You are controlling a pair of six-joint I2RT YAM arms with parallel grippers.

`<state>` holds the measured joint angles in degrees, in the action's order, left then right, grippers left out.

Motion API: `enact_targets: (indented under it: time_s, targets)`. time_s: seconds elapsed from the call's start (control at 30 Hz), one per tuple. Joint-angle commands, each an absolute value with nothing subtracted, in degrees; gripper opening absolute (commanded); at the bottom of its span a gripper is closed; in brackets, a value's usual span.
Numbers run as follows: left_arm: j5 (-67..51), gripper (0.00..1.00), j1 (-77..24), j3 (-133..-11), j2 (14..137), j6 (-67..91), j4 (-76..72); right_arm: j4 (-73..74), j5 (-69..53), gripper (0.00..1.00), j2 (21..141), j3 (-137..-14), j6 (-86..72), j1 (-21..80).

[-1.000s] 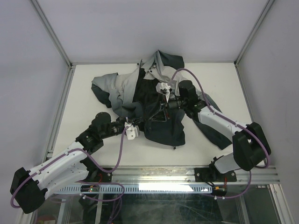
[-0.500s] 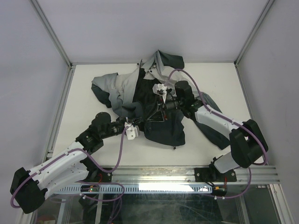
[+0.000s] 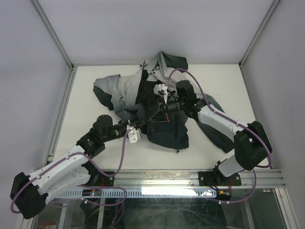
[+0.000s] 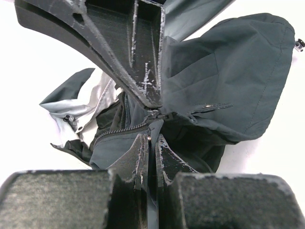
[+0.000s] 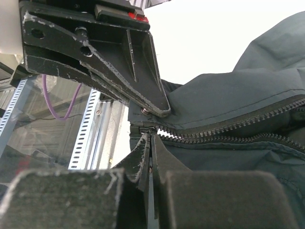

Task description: Zip up the jacket

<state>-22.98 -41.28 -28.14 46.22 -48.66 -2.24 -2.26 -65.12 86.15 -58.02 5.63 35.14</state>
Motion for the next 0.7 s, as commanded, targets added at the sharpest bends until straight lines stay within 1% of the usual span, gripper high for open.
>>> enact_targets:
  time_s: [0.0,0.2,0.27,0.47,0.67]
  targets:
    - [-26.86,0.0,-41.69,-30.62,43.65,-49.48,-2.19,5.89,-58.1,0.0,87.49,-64.85,11.61,35.36]
    - [-30.93,0.0,-41.77,-30.71,41.85,-48.28,0.52,16.51,-47.28,0.0,92.01,-73.09,14.39,35.65]
    - [-31.25,0.0,-41.92,-30.19,41.28,-48.2,1.03,18.67,-46.3,0.0,93.34,-75.21,15.38,36.46]
    - [-27.24,0.0,-42.02,-28.59,39.98,-49.08,0.94,22.25,-51.3,0.0,94.93,-77.42,18.82,38.77]
    - [-28.21,0.0,-42.15,-28.98,39.64,-50.39,1.6,31.83,-41.59,0.0,100.84,-82.92,18.58,39.01]
